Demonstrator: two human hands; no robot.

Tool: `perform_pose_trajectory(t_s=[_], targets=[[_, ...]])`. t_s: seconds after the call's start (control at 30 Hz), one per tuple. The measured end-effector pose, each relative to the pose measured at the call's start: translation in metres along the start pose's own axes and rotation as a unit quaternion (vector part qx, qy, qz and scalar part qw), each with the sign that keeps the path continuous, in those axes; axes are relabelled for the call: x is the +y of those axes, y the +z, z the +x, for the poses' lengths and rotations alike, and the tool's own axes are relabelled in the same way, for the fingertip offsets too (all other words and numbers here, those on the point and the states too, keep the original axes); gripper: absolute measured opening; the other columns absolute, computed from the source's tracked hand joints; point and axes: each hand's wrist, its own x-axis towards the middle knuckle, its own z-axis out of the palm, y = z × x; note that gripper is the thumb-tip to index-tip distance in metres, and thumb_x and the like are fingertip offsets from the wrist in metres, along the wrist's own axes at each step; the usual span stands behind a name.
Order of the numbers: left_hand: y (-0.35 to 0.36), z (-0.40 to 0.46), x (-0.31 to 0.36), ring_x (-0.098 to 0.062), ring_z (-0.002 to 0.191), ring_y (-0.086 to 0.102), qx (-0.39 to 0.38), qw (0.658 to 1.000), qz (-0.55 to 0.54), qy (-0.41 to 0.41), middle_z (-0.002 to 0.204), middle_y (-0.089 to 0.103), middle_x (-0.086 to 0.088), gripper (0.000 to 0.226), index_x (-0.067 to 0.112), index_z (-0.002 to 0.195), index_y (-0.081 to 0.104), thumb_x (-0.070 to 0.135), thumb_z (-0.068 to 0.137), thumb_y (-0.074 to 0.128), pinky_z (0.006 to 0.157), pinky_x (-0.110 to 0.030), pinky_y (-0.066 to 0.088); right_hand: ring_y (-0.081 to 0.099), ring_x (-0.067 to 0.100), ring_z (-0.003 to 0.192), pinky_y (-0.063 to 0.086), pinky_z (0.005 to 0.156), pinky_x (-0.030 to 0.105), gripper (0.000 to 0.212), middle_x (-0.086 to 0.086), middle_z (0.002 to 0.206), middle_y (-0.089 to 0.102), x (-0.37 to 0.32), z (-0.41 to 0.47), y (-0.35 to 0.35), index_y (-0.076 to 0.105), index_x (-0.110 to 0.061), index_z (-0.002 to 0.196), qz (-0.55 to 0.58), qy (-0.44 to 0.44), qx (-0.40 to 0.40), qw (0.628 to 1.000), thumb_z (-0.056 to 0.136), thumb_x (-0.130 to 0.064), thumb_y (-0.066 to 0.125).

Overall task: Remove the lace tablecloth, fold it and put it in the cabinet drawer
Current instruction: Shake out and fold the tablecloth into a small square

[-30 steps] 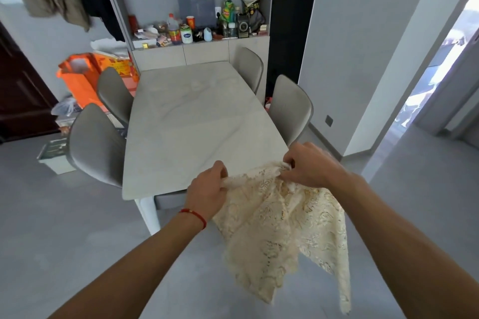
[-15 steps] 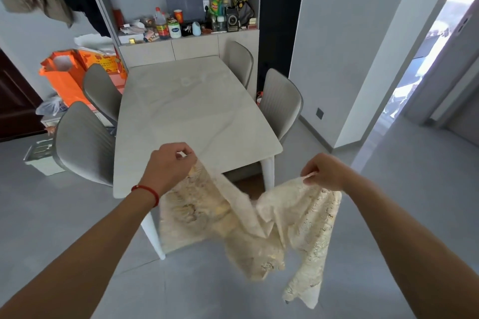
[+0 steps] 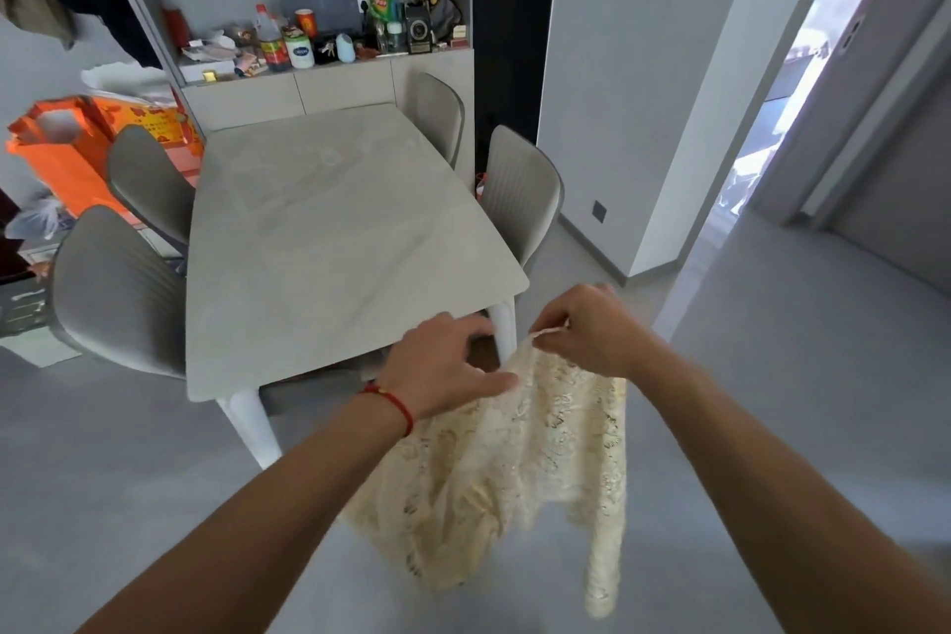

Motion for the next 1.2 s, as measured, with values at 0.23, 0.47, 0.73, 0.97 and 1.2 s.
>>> perform_pose_trajectory(t_s=[0.23,0.47,0.73,0.97,1.2], targets=[[0.009,0.014,0.004,-0.023,0.076,0.066,0.024,0.999,0.021,0.036,0.074,0.072,-0.001,0.035,0.016,0.082,0.076,0.047,0.088,0.062,0.068,-0.037,0.054,0.069,0.019,0.084,0.059,0.077,0.037,0.024,-0.005,0.088,0.074,0.005,-0.008,0.005,0.076,-0.024,0.093,-0.100,0.044,-0.095,0.989,0.089,-0.048,0.071],[-0.015,0.018,-0.038,-0.023,0.084,0.069,0.065,0.998,-0.017,-0.005,0.081,0.077,0.001,0.024,0.017,0.081,0.079,0.038,0.089,0.068,0.079,-0.043,0.057,0.068,0.018,0.095,0.055,0.088,0.037,0.035,-0.010,0.091,0.073,0.081,-0.050,0.044,0.071,-0.025,0.101,-0.044,0.129,-0.247,0.959,0.082,-0.054,0.077],[-0.014,0.017,-0.063,-0.017,0.079,0.069,0.074,0.996,-0.046,-0.025,0.075,0.076,0.007,0.021,0.021,0.077,0.080,0.038,0.088,0.074,0.079,-0.040,0.057,0.071,0.026,0.101,0.052,0.089,0.034,0.032,0.004,0.105,0.076,0.110,-0.075,0.048,0.068,-0.016,0.111,0.337,0.206,-0.125,0.910,0.085,-0.017,0.086],[-0.009,0.013,-0.070,-0.028,0.068,0.066,0.074,0.996,-0.045,-0.034,0.066,0.069,-0.009,0.047,0.012,0.055,0.053,0.036,0.091,0.073,0.072,-0.045,0.056,0.077,0.033,0.100,0.064,0.079,0.038,0.045,0.019,0.121,0.076,0.105,-0.079,0.049,0.070,-0.005,0.126,0.700,0.218,-0.020,0.679,0.082,0.004,0.073],[-0.016,0.008,-0.075,-0.015,0.079,0.071,0.031,0.996,-0.073,-0.035,0.076,0.077,0.004,0.020,0.021,0.073,0.080,0.038,0.085,0.079,0.079,-0.037,0.057,0.081,0.026,0.082,0.065,0.065,0.030,0.056,0.025,0.105,0.079,0.106,-0.070,0.050,0.064,0.019,0.123,0.645,0.340,-0.024,0.684,0.073,-0.003,0.076]])
